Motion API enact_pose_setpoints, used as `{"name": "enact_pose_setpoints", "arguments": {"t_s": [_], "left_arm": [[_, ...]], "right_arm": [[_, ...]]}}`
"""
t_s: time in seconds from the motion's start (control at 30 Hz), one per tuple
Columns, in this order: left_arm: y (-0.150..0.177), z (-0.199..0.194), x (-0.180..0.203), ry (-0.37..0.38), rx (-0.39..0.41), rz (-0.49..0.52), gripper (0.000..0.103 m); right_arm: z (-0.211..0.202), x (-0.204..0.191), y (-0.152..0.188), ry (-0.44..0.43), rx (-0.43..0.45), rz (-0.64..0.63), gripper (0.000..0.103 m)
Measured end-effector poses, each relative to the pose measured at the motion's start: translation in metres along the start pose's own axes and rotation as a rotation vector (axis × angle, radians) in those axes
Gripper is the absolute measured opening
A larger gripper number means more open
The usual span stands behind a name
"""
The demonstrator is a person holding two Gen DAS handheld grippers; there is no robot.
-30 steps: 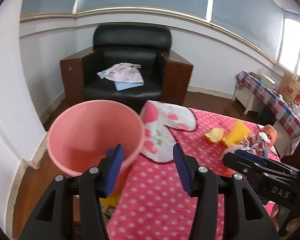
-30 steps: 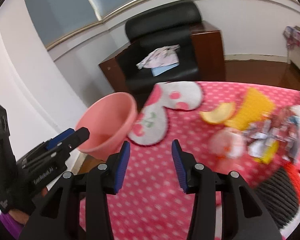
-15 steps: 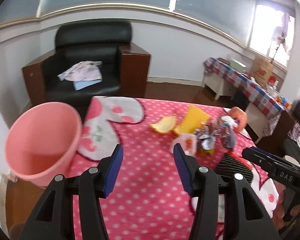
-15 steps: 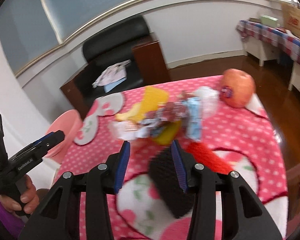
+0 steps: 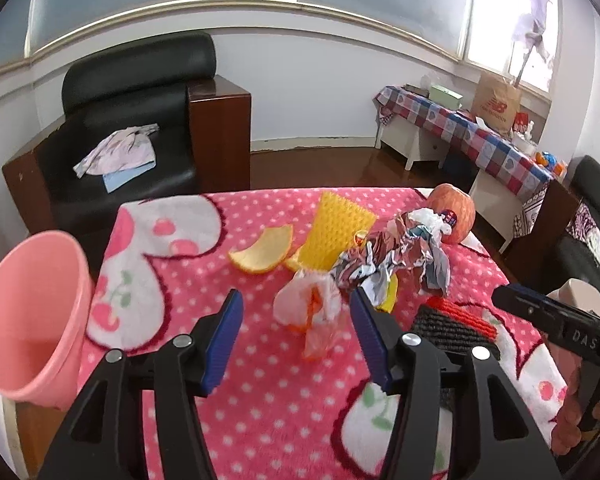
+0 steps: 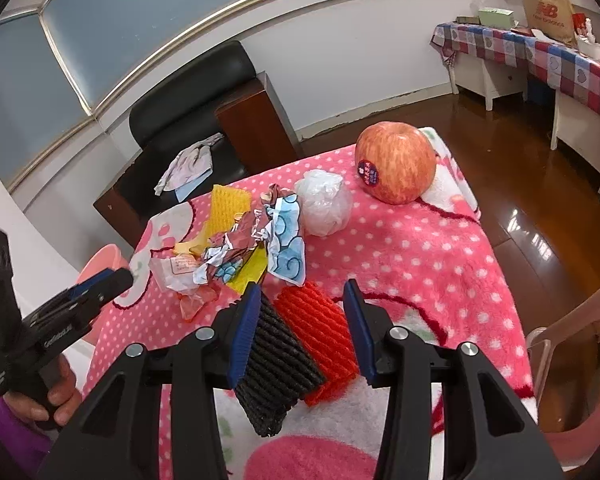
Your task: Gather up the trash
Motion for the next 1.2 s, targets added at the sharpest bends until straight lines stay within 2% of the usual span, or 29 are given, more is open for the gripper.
{"name": "enact_pose_setpoints", "arguments": {"t_s": [0.27,0.3,0.37,0.4,0.6,0.77,1.03,1.1,1.13,1.17,1.2], "left_arm": [[-0.005,0.034,0.003,-0.004,-0.040,0.021,0.056],[-0.005,0.037,0.003,-0.006,-0.044,0.021,0.053],[-0.001,0.044,0.002,-0.004,-0.062,0.019,0.034],[0.001,0.046,0.001,-0.004,-0.069,0.019,0.029],[0.001,0.037,0.002,0.018,-0.039,0.013,0.021],[0.001,0.018,0.004,0.018,-0.005,0.027,0.021],[0.000,-0.006,-0.002,0.023,0.026,-0.011,0.021],[0.001,-0.009,-0.003,0.022,0.031,-0.016,0.021],[0.002,-0.011,-0.003,0.020,0.033,-0.017,0.021],[0.002,-0.012,-0.003,0.019,0.034,-0.019,0.021],[0.002,-0.014,-0.004,0.019,0.036,-0.020,0.021]], "right_arm": [[0.015,0.000,-0.005,-0.025,-0.022,0.007,0.044],[0.017,-0.001,-0.006,-0.031,-0.025,0.009,0.044],[0.020,-0.004,-0.007,-0.040,-0.027,0.008,0.044],[0.021,-0.006,-0.007,-0.045,-0.029,0.007,0.044],[0.034,-0.020,-0.014,-0.067,-0.038,-0.005,0.044],[0.048,-0.024,-0.021,-0.054,-0.044,-0.008,0.044],[0.070,-0.026,-0.017,-0.078,-0.100,0.020,0.044],[0.071,-0.026,-0.016,-0.094,-0.106,0.033,0.041],[0.071,-0.027,-0.015,-0.099,-0.108,0.037,0.029],[0.071,-0.028,-0.015,-0.102,-0.108,0.041,0.023],[0.068,-0.028,-0.016,-0.109,-0.101,0.046,0.023]]}}
Point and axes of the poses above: each gripper's, at about its wrist camera, not at the fingertips, and z roughly the way its jaws point, x to its right, y to its underside, the point moved 8 cm from there along z, roughly the way its jaws point, and after that the axes turned 12 degrees about y, right-handed, at the moved point
